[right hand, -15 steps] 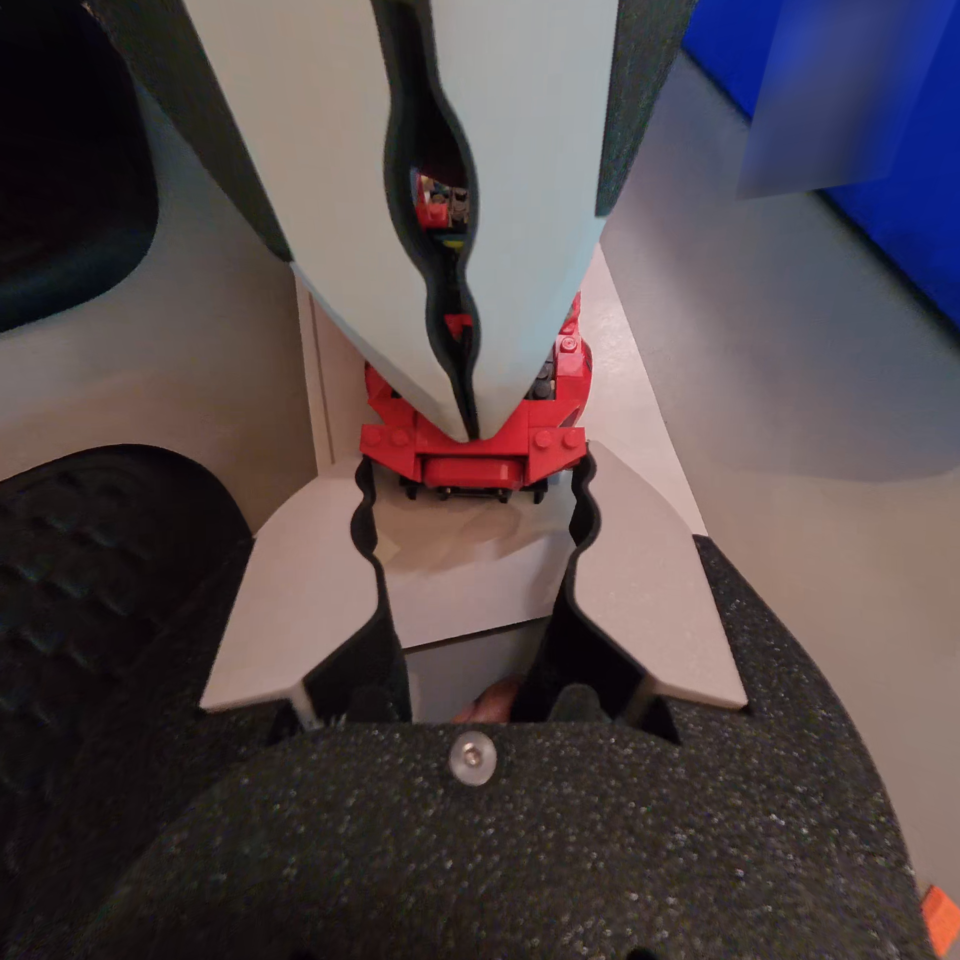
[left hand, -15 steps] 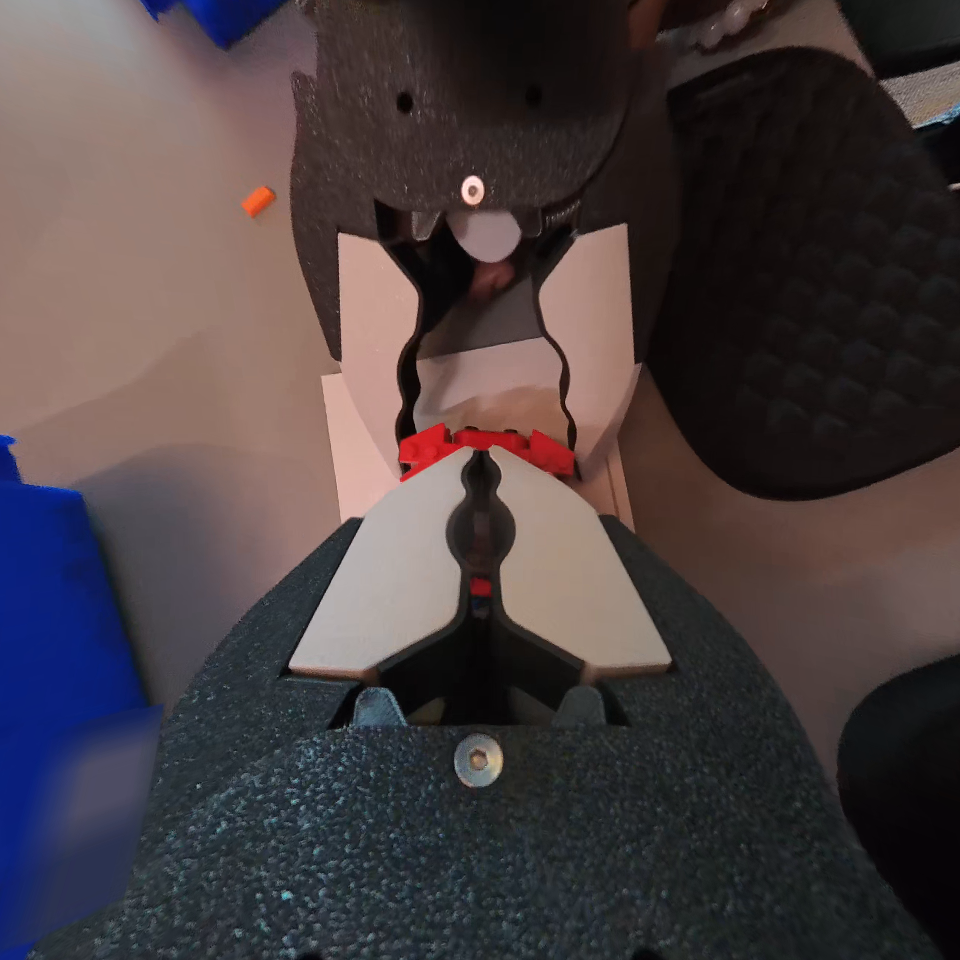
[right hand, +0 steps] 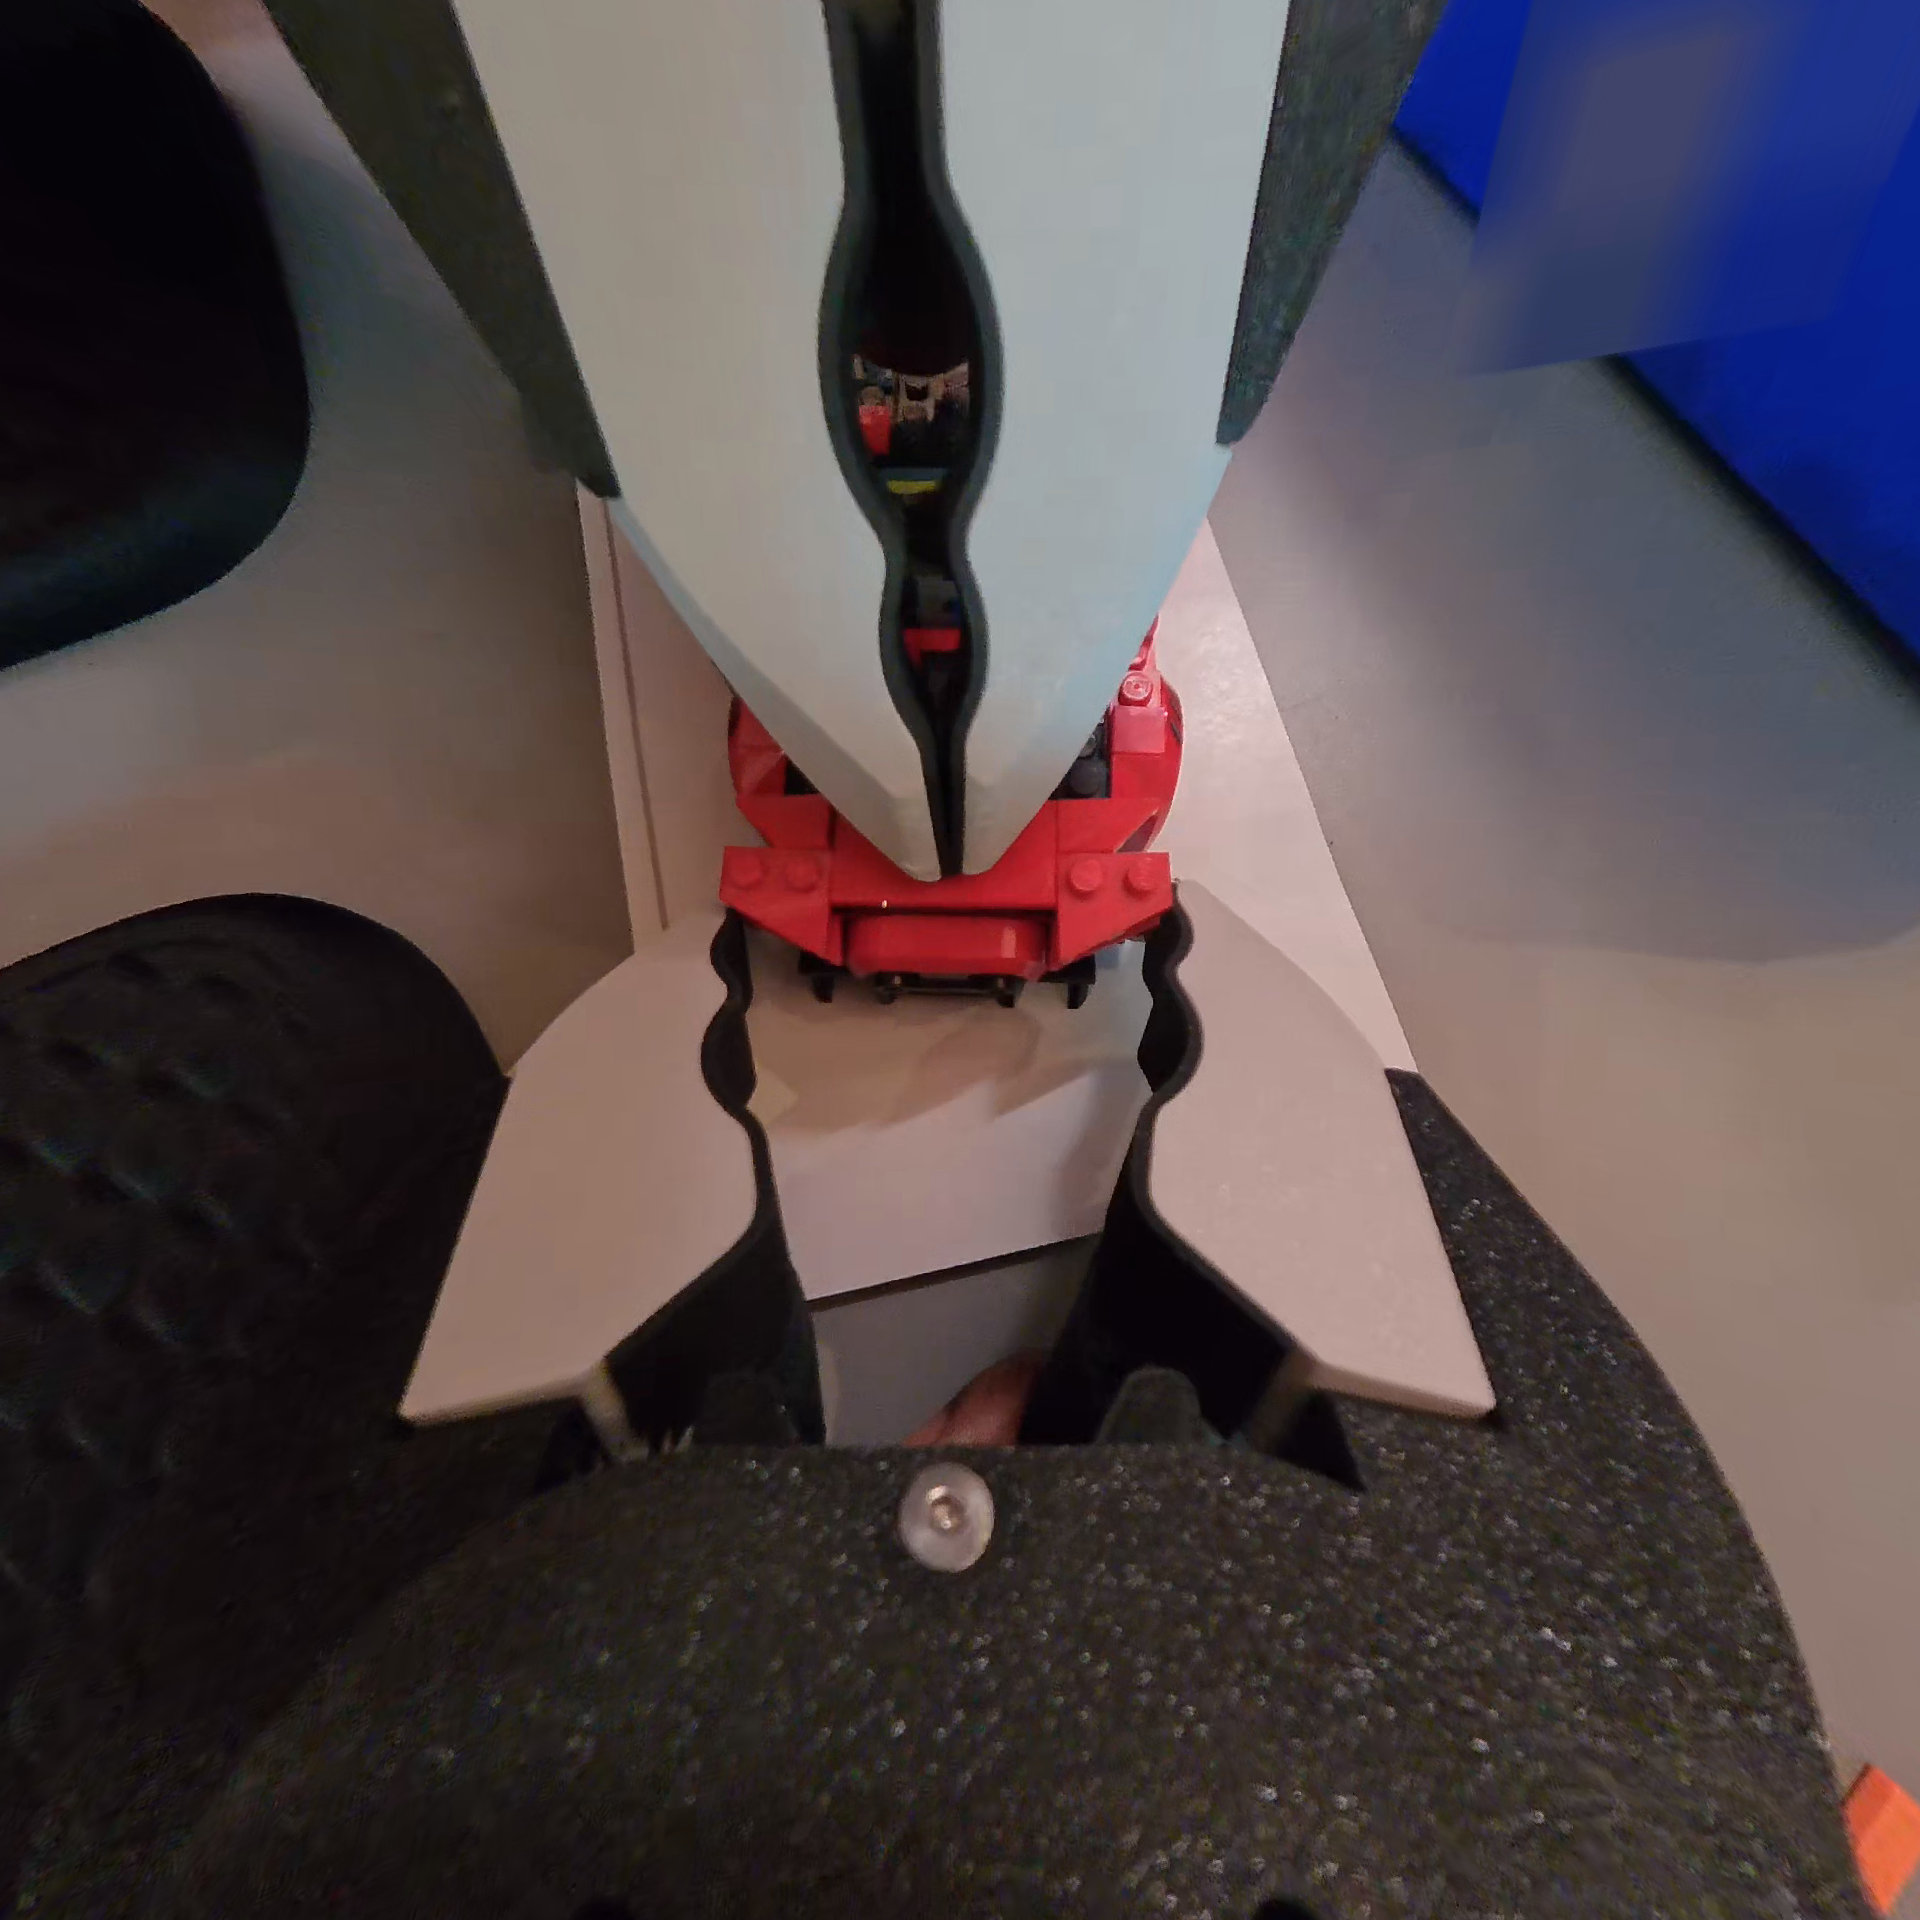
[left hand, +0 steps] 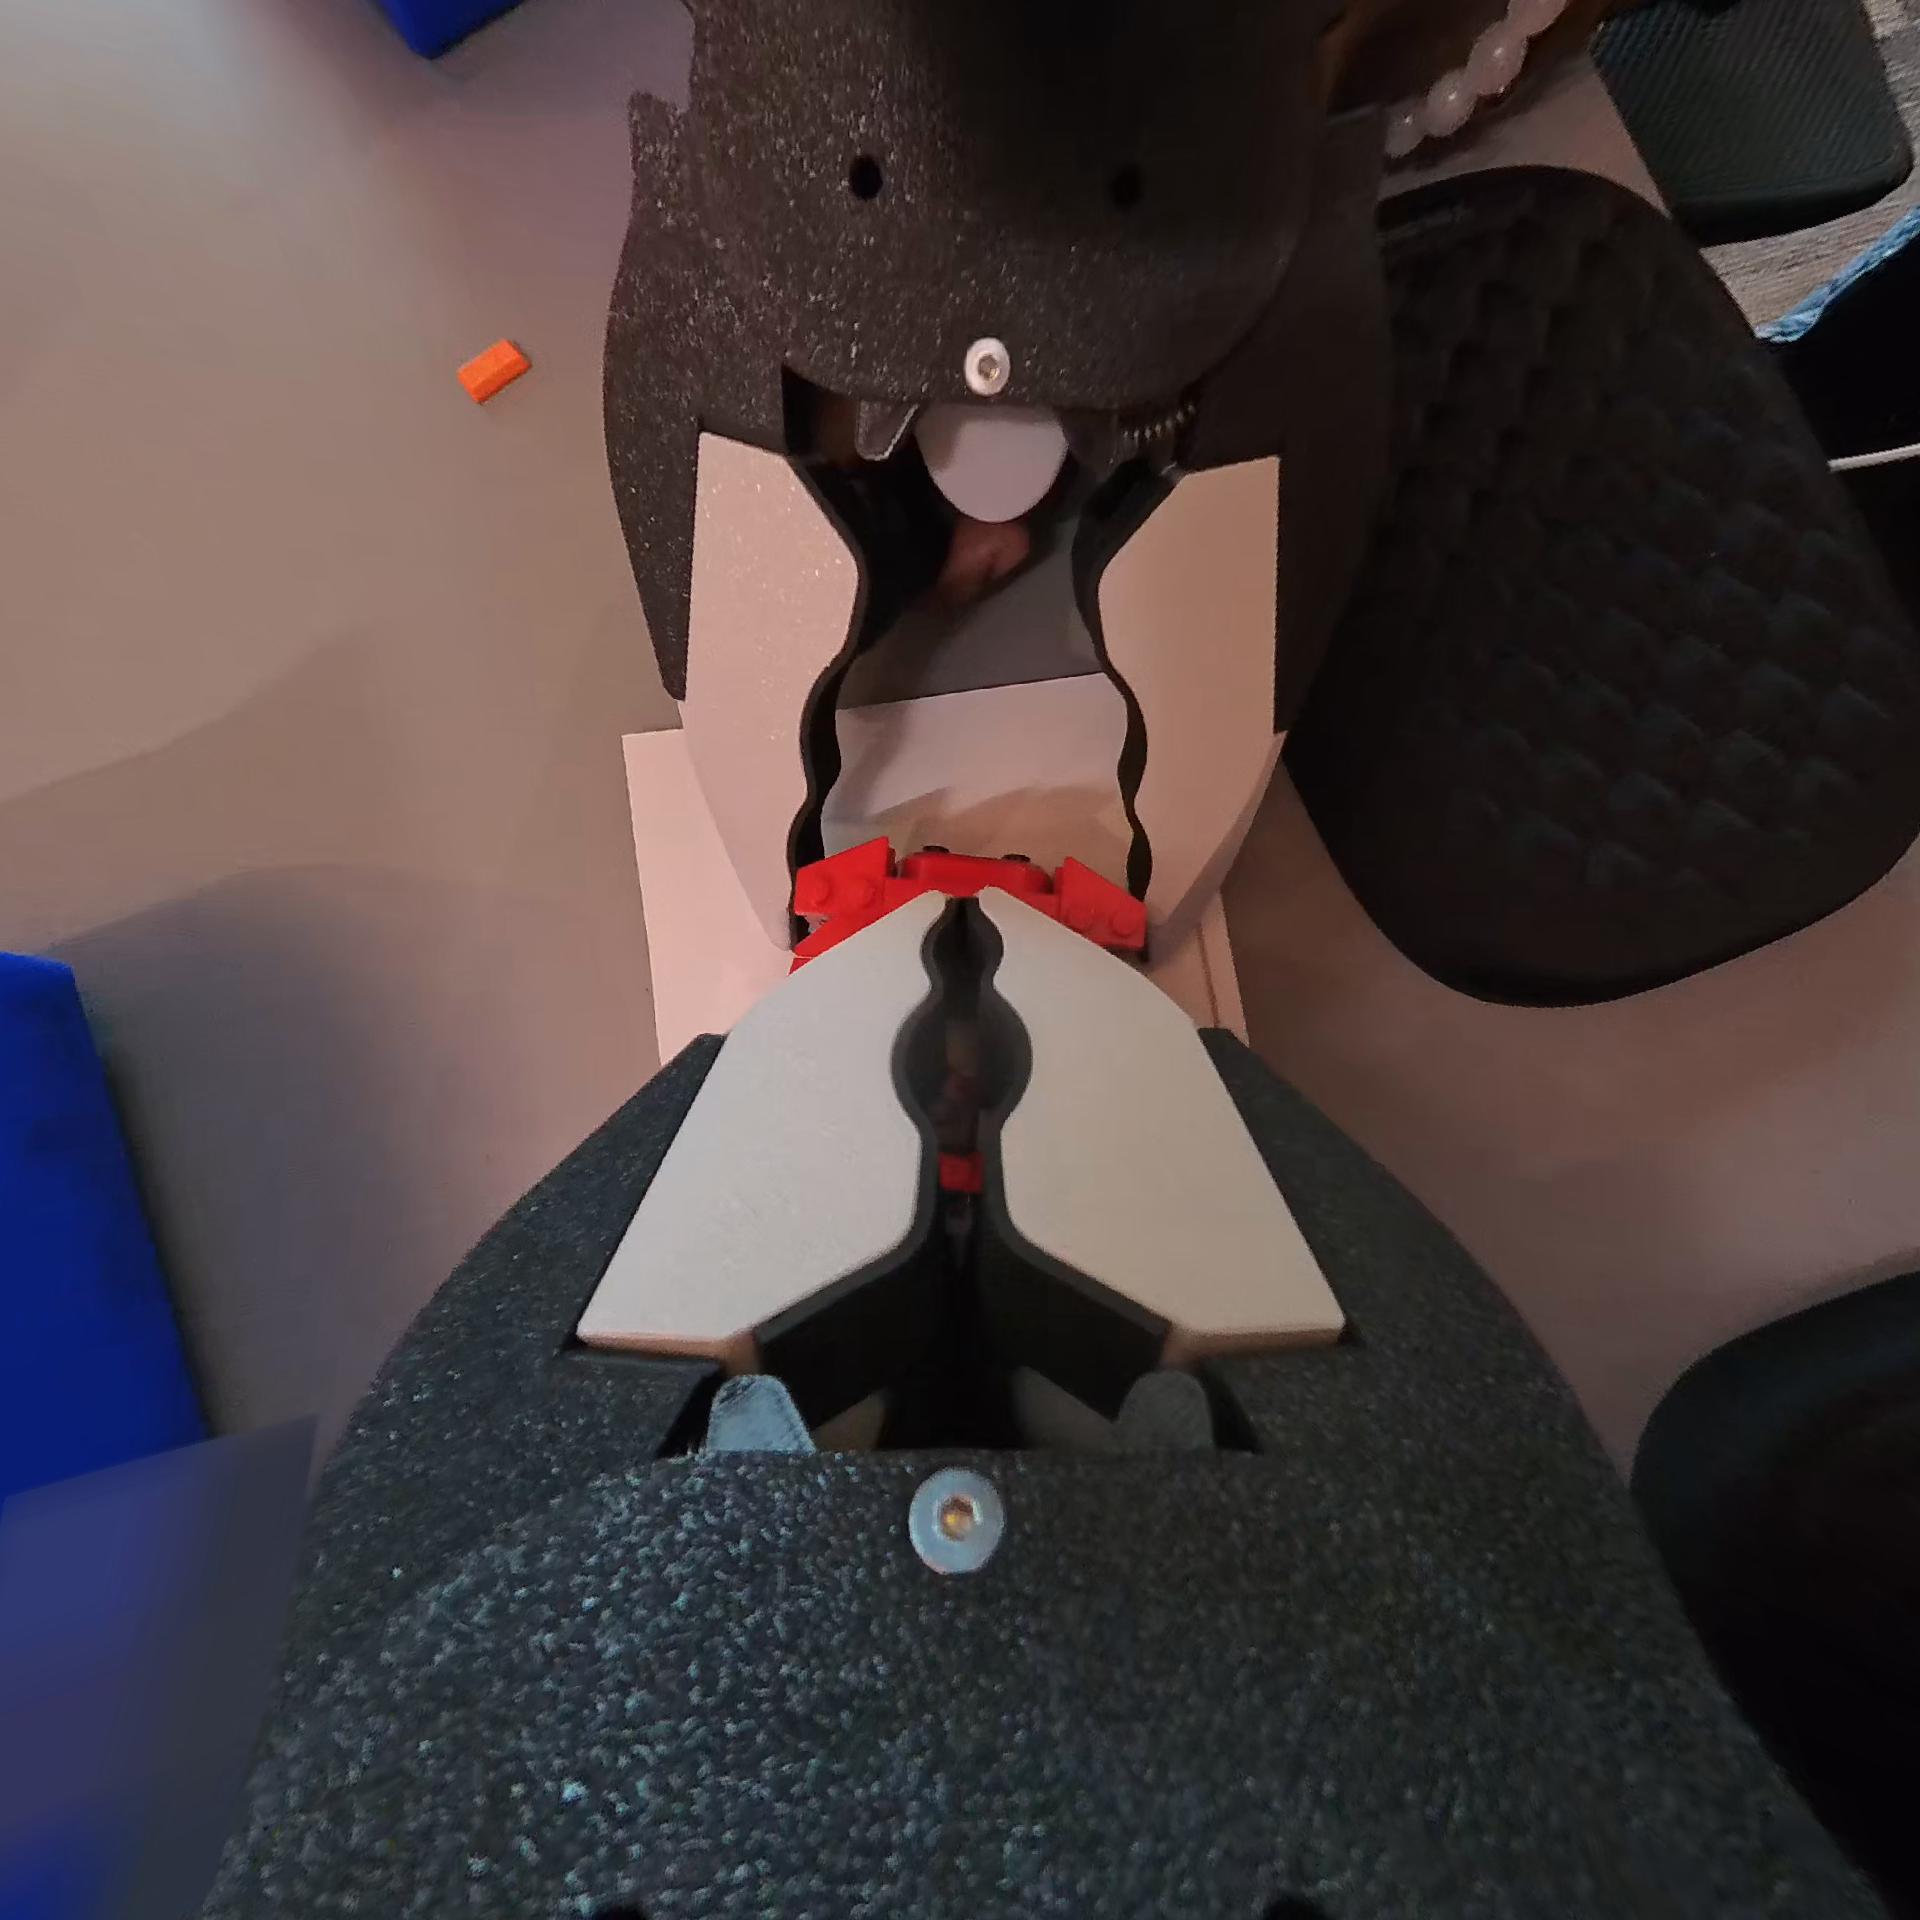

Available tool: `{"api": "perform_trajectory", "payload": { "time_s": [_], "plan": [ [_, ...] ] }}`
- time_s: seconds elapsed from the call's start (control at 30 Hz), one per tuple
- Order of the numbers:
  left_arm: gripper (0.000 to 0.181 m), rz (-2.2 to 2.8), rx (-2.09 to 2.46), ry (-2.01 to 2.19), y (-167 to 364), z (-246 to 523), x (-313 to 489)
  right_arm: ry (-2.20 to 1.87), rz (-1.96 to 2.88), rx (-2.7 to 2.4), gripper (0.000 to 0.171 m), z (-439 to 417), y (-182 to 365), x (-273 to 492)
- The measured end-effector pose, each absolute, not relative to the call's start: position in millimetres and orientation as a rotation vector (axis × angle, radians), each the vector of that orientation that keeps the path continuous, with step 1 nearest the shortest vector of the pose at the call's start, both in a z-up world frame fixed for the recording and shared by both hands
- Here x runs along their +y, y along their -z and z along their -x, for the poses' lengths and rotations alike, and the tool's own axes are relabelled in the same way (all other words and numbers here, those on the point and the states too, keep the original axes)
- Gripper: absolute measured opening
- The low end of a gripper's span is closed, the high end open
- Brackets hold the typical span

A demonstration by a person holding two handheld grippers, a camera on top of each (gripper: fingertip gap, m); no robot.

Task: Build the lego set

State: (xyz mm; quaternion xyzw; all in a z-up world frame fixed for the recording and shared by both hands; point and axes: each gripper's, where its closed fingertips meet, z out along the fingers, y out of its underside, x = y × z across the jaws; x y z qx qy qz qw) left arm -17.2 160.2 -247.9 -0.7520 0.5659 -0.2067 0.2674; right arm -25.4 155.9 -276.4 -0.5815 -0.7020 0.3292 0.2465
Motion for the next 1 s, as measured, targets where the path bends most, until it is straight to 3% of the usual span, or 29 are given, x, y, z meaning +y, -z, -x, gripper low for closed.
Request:
{"api": "perform_trajectory", "payload": {
  "time_s": [0.23,0.5,0.53,0.57,0.73,1.0],
  "plan": [
    [0.0,1.892,1.449,0.453,221,35,157,-0.905,1.59,-1.914,0.074,25,276,156],
    [0.0,1.886,1.461,0.537,248,47,124,-0.953,1.634,-1.889,0.074,26,274,156],
    [0.029,1.883,1.46,0.541,248,46,123,-0.964,1.641,-1.887,0.074,26,274,156],
    [0.029,1.889,1.464,0.541,249,46,122,-0.97,1.645,-1.888,0.074,26,273,156],
    [0.014,1.872,1.482,0.477,254,47,126,-0.957,1.643,-1.895,0.074,26,274,156],
    [0.012,1.849,1.448,0.477,256,46,127,-0.88,1.617,-1.921,0.074,26,276,157]
  ]
}}
